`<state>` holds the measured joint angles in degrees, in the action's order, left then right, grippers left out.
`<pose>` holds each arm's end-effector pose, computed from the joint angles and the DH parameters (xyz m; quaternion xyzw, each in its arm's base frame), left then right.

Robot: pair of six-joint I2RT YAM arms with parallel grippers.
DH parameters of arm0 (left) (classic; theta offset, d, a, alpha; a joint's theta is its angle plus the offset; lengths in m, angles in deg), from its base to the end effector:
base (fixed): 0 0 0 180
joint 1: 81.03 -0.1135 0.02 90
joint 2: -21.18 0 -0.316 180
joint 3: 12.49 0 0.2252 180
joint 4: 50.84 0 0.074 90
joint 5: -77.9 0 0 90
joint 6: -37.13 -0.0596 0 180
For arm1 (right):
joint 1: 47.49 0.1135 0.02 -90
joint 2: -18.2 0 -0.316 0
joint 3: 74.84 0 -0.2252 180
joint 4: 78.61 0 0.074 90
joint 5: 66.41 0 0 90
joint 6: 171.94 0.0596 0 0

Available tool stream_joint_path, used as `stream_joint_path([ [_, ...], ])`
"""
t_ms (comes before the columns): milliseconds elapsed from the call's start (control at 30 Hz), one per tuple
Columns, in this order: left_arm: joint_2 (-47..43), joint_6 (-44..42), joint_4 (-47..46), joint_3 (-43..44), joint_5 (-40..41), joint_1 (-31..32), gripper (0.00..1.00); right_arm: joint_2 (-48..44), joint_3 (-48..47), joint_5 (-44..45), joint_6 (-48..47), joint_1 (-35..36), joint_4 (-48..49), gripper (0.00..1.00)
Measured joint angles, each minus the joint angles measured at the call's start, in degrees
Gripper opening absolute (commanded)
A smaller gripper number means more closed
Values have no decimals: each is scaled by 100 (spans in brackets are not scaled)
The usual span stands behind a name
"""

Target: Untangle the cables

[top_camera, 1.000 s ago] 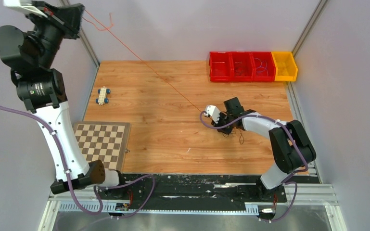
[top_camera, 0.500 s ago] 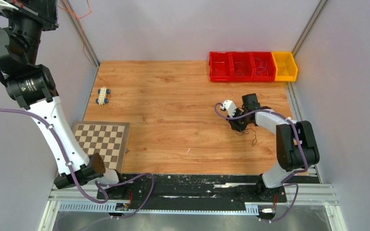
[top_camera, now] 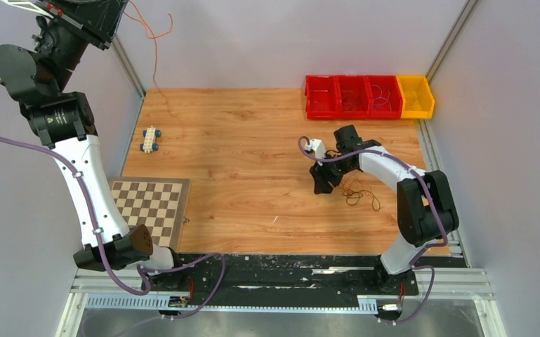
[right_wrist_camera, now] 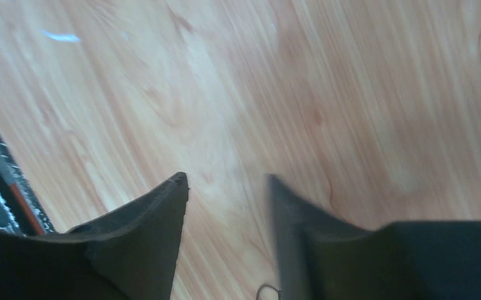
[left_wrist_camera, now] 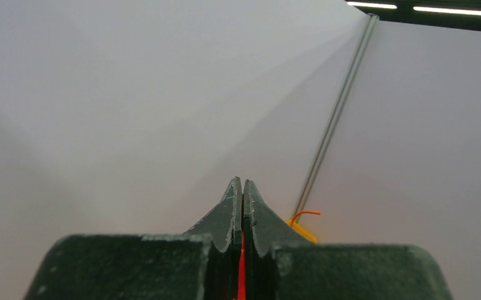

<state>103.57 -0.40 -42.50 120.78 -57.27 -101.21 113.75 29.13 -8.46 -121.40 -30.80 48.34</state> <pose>0.2077 0.0313 0.6799 0.0632 0.5076 -0.3835 0.7689 0.2784 0.1165 0.2340 -0.4840 0.8186 0.2388 0.1966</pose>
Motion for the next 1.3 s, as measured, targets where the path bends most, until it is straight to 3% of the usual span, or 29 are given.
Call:
stream_joint_path([
  [67,-15,129,-236,15,-90,72,0,-7,-262,-225,240,146,-94,72],
  [200,-46,291,-555,9,-238,511,0,-11,-1060,-640,800,223,-179,80],
  [400,-435,297,-793,-1095,-358,1423,0,-164,-2229,-1117,1703,289,37,94],
  [567,-420,367,-839,-2109,-356,2120,0,-592,-2479,-1432,2221,597,656,87],
  [700,-208,431,-765,-2393,-361,2483,0,-671,-2564,-1609,2363,1023,1132,84],
  [933,-116,448,-741,-2249,-361,2531,0,-109,-2573,-1639,2273,1641,1508,88],
  [1167,-118,404,-728,-2074,-361,2516,0,710,-2647,-1593,2496,1781,1687,91],
  [1300,-118,398,-662,-2074,-313,2450,0,706,-2398,-1519,2809,1908,2328,91],
])
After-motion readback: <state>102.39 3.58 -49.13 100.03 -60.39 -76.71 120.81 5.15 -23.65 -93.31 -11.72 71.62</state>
